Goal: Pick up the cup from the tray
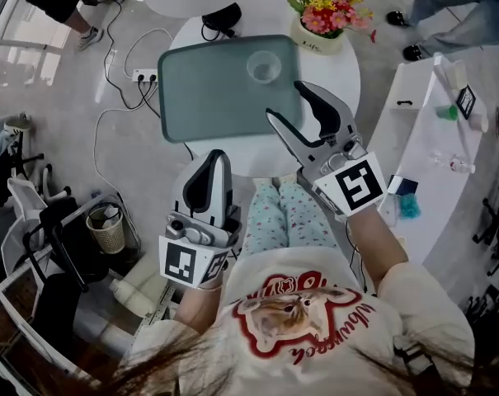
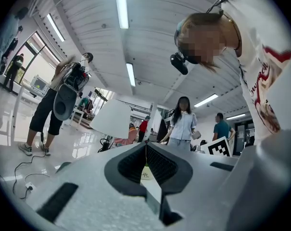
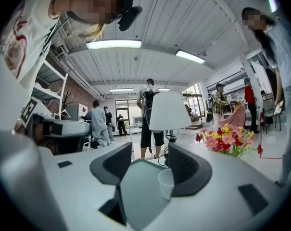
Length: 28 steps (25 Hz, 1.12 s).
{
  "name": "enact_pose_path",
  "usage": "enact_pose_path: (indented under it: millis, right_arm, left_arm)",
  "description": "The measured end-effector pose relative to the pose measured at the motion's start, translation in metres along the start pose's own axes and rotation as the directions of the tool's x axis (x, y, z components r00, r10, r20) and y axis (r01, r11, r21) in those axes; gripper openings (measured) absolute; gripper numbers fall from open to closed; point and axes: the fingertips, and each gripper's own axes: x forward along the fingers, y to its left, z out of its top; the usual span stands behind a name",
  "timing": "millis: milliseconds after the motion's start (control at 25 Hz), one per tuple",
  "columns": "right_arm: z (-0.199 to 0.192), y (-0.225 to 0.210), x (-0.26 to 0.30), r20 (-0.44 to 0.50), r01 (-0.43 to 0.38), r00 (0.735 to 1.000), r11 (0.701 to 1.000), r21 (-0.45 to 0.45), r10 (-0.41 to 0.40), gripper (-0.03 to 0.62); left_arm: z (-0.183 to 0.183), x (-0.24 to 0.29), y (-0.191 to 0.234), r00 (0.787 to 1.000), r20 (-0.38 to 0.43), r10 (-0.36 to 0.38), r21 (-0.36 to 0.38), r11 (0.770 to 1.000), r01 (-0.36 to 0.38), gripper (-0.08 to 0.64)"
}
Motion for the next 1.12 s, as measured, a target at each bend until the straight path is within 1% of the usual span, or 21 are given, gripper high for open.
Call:
enact_pose_path:
  millis: [280, 560, 640, 760, 880, 1000, 1120]
  right_arm:
    - [-0.040, -0.021, 0.014, -0.059, 0.043, 0.997, 0.999, 0.010, -0.043, 0.215]
    - [-0.064, -0.030, 0.026, -0.127, 0.056, 0.990, 0.998, 0.001, -0.056, 0.216]
    - [-0.073, -0.034, 0.030, -0.165, 0.066, 0.984, 0.998, -0.002, -0.065, 0.218]
    - [-0.090, -0.037, 0.034, -0.238, 0.075, 0.969, 0.997, -0.002, -0.073, 0.225]
    - [-0.102, -0.039, 0.040, -0.281, 0.082, 0.956, 0.997, 0.005, -0.077, 0.230]
    - [-0.114, -0.041, 0.044, -0.330, 0.088, 0.941, 0.996, 0.017, -0.078, 0.237]
    - [-0.122, -0.042, 0.048, -0.364, 0.085, 0.929, 0.996, 0.025, -0.071, 0.244]
  left_arm:
    - [-0.022, -0.003, 0.010, 0.999, -0.028, 0.030, -0.028, 0.999, -0.031, 0.014]
    - [-0.034, -0.003, 0.011, 0.999, -0.036, 0.035, -0.053, 0.998, -0.036, 0.014]
    - [-0.036, -0.002, 0.012, 0.999, -0.035, 0.037, -0.048, 0.998, -0.038, 0.015]
    - [-0.038, -0.003, 0.013, 0.999, -0.036, 0.040, -0.061, 0.997, -0.042, 0.014]
    - [-0.036, -0.006, 0.015, 0.999, -0.023, 0.043, -0.056, 0.997, -0.044, 0.015]
    - [-0.033, -0.005, 0.016, 0.999, -0.003, 0.050, -0.076, 0.996, -0.051, 0.015]
    - [-0.034, -0.004, 0.017, 0.998, 0.000, 0.056, -0.094, 0.994, -0.055, 0.014]
